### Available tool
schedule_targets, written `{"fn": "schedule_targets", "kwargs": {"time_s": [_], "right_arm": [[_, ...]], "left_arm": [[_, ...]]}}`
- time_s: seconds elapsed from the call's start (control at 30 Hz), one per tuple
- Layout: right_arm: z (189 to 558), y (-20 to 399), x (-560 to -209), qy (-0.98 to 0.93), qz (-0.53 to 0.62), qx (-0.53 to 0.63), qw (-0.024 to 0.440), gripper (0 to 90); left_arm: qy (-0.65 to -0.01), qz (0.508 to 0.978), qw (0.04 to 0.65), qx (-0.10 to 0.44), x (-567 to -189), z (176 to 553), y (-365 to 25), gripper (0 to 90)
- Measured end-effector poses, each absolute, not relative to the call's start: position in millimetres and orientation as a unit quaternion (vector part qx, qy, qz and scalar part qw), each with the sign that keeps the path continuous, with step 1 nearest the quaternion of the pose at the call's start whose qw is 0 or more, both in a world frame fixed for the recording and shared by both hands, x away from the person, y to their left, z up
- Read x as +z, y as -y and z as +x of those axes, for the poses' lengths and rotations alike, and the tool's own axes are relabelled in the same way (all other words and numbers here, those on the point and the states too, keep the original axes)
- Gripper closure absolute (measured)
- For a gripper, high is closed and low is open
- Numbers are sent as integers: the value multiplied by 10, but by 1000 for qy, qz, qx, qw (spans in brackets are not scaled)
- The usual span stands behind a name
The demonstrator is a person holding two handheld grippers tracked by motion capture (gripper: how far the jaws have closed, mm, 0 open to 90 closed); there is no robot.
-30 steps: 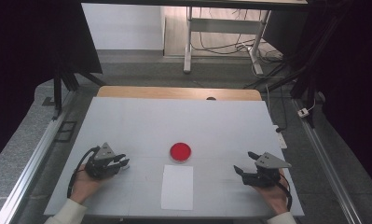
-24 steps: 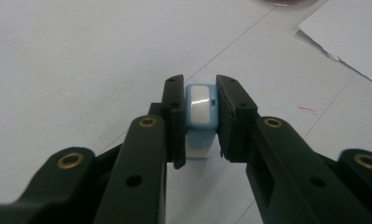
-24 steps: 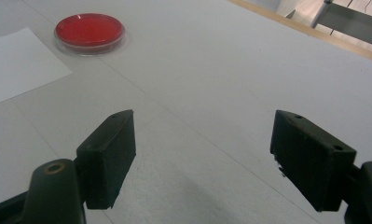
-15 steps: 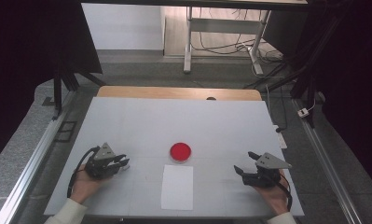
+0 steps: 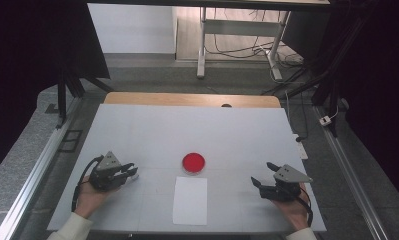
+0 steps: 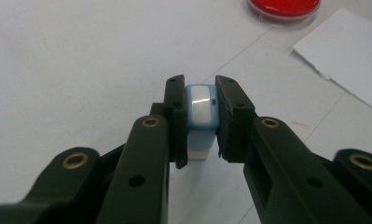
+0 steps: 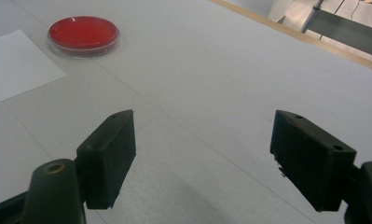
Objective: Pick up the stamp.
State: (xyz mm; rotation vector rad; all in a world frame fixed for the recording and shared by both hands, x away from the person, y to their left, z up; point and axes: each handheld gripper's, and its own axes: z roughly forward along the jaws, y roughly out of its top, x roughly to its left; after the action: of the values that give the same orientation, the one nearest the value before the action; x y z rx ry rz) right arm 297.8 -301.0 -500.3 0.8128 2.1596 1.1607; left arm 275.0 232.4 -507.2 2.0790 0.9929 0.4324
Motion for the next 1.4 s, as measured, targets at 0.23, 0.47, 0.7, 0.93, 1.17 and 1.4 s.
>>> {"fn": "schedule_targets", "kwargs": {"time_s": [0.23, 0.47, 0.7, 0.93, 1.17, 1.4], "right_arm": [[2983, 3007, -5015, -803, 307, 432, 274, 223], [2984, 3011, -5027, -801, 308, 435, 274, 223], [2987, 3004, -5035, -802, 308, 434, 273, 226], [2988, 3002, -5033, -802, 310, 433, 273, 228], [2987, 2994, -5030, -802, 307, 433, 274, 230], [2987, 2990, -5037, -803, 309, 432, 271, 230]], "left_arm": [[-394, 804, 415, 160, -5027, 2739, -2356, 751], [-395, 799, 426, 156, -4999, 2732, -2349, 751], [-389, 793, 441, 160, -4926, 2710, -2307, 751], [-384, 786, 457, 158, -4846, 2701, -2253, 750], [-378, 783, 468, 157, -4790, 2722, -2188, 751], [-370, 783, 474, 159, -4734, 2753, -2091, 750]]}}
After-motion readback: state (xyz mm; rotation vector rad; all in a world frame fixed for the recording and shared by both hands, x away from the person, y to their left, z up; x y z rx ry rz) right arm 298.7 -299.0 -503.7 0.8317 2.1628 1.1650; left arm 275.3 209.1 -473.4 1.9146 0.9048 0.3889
